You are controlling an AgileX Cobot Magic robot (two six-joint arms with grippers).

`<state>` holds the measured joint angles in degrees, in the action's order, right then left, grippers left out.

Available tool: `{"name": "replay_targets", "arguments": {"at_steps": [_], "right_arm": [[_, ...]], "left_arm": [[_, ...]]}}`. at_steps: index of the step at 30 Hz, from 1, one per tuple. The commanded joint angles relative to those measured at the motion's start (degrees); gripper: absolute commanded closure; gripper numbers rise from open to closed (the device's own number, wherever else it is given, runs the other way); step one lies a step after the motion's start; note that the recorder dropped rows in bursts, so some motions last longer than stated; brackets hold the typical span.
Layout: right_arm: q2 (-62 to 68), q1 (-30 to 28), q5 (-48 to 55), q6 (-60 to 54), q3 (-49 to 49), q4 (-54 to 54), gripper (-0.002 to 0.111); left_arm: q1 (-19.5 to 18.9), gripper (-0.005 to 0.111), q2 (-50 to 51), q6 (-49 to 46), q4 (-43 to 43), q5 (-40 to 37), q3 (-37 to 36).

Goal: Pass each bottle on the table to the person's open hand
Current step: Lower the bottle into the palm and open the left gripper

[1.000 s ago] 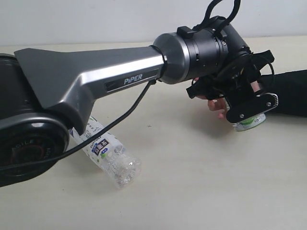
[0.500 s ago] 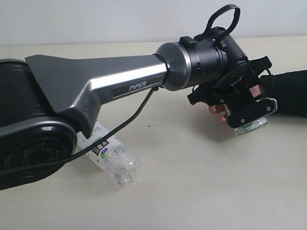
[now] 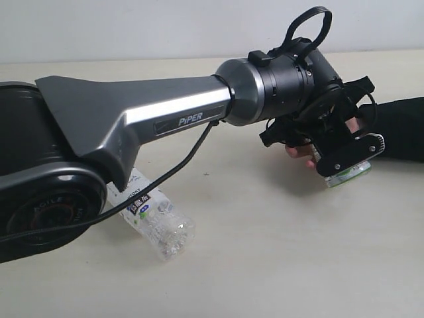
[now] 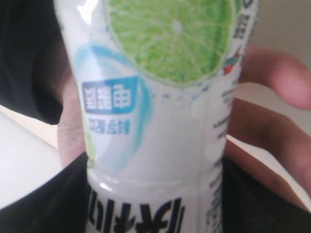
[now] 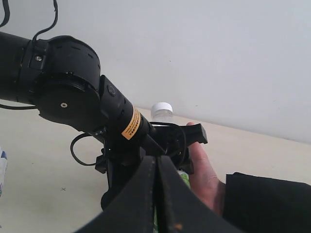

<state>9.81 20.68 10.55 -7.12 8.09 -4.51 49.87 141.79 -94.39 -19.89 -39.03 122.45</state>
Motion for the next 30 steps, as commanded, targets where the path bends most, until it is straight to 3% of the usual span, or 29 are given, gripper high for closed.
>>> {"name": "replay_targets", "arguments": {"at_steps": [1,6,20,30], "right_arm": [[-0.42,0.03,-0.33,-0.3,-0.29,-0.01,0.108],[-0.42,0.03,-0.33,-0.3,-0.29,-0.01,0.108],[-0.42,0.03,-0.33,-0.3,-0.29,0.11,0.108],[-0.42,0.03,-0.33,-0.3,-0.29,0.11,0.108]], "left_arm": [[-0.24,0.048,0.17,0.85,0.03,-0.68,-0.35],[-0.24,0.037,0.17,2.32,-0.42,-0.68,-0.35],[-0.14,0.036,-0.59,2.32,-0.98,-0.99,-0.35],[-0.02,0.036,-3.66,1.82,-0.98,-5.36,-0.35]]}}
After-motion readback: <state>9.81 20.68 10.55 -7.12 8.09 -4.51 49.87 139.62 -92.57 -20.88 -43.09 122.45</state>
